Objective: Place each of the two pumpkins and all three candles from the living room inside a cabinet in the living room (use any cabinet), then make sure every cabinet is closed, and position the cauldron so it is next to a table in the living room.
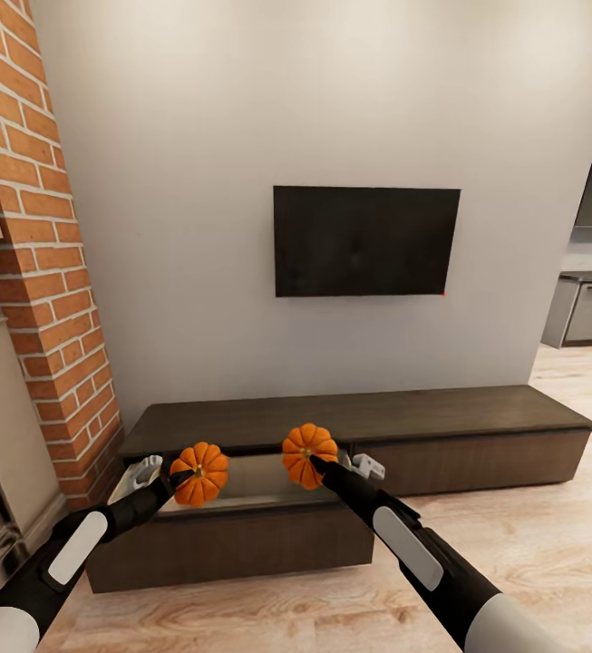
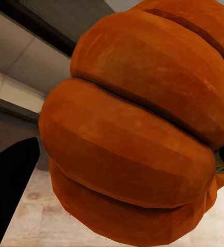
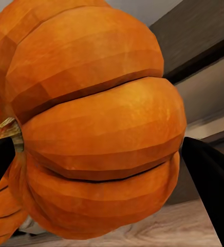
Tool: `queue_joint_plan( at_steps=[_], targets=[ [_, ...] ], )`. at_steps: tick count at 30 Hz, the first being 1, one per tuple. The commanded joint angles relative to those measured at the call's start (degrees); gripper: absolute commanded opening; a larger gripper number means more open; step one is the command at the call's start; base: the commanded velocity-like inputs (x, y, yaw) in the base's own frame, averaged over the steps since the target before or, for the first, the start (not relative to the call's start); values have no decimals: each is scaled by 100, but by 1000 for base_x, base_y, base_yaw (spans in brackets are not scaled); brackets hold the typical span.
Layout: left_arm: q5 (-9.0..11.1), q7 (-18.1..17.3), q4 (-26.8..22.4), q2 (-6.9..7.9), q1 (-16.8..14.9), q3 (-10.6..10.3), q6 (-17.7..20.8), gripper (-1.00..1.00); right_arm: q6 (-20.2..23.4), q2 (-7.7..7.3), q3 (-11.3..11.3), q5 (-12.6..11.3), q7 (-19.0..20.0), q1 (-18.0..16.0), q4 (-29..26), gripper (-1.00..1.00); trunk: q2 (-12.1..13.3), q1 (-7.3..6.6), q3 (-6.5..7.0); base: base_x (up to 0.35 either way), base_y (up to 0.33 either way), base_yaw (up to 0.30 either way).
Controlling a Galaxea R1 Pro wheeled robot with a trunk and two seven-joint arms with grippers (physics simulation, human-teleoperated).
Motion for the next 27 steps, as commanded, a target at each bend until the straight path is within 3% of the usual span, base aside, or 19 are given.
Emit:
queue_joint_plan(
  at_steps=[1,7,14,27],
  targets=[
    [27,16,-3,5,-4,-13,16,-100,2,-3,17,-35,-39,-7,-6,-100,-3,2,-7,150,0,0],
    [29,10,0,7,-4,-13,21,-100,7,6,22,-34,-79,-15,95,-100,-3,2,-7,143,-1,0],
    [29,12,0,5,-4,-16,22,-100,10,235,36,-29,-454,-25,246,-100,-3,2,-7,94,-4,0],
    [29,13,6,5,-4,-21,22,-100,10,291,50,-25,-478,-40,294,-100,-3,2,-7,124,0,0]
  ],
)
